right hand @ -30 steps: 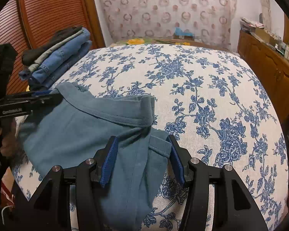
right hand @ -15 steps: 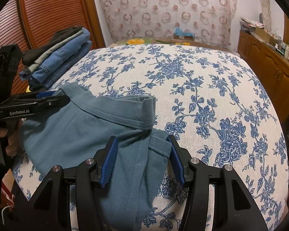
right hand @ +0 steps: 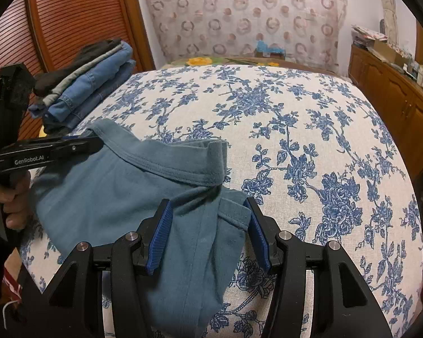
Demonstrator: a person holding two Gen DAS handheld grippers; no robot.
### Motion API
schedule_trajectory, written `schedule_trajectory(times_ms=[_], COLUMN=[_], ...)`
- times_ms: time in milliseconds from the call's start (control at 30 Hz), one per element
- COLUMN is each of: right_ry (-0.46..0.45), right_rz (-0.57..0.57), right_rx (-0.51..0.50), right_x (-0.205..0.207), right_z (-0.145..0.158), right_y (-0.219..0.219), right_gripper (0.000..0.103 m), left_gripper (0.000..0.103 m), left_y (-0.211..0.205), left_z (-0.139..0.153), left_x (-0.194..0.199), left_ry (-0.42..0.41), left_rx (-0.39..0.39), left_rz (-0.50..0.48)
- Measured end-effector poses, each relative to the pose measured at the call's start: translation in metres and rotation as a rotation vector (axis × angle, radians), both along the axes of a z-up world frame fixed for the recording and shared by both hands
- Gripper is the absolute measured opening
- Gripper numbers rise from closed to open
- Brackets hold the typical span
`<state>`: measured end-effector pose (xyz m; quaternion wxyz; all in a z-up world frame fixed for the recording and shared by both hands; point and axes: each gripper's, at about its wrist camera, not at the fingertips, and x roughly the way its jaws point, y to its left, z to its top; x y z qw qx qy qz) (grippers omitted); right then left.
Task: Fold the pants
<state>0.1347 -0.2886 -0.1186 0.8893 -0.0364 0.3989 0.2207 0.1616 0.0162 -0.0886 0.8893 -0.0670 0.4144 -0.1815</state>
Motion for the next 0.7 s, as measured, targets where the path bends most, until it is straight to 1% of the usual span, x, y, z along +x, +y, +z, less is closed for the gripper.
schedule_trajectory(times_ms=[100, 267, 300, 400, 567, 700], right_ry=[0.002, 0.006, 0.009, 0.011, -0.031, -0.075], right_rz=[0.004, 0.016, 0.017, 0.035, 0.045, 0.046], right_rx=[0.006, 0.014, 0.019, 0.024, 0.035, 0.055], right_x=[0.0, -0.001, -0.001, -0.002, -0.012, -0.021], right_z=[0.0, 0.001, 0.001, 0.002, 0.012, 0.025], right_y=[0.0, 0.002, 0.003, 0.005, 0.004, 0.002], right_gripper=[0.043, 0.024, 0.018, 0.011, 0.009, 0.008], left_gripper=[0.021, 0.019, 0.018, 0.017, 0.015, 0.015], left_y=[0.001, 0.002, 0.002, 0.002, 0.0, -0.003], left_z=[0.003, 0.008, 0.01, 0.018, 0.034, 0.048], left_x=[-0.004, -0.013, -0.015, -0.023, -0.036, -0.045], left_ry=[-0.01, -0.041, -0.049, -0.078, -0.126, -0.173], left_rx=[-0.009, -0.012, -0.015, -0.023, -0.038, -0.029], left_rz=[0.005, 0.004, 0.003, 0.002, -0.005, -0.007])
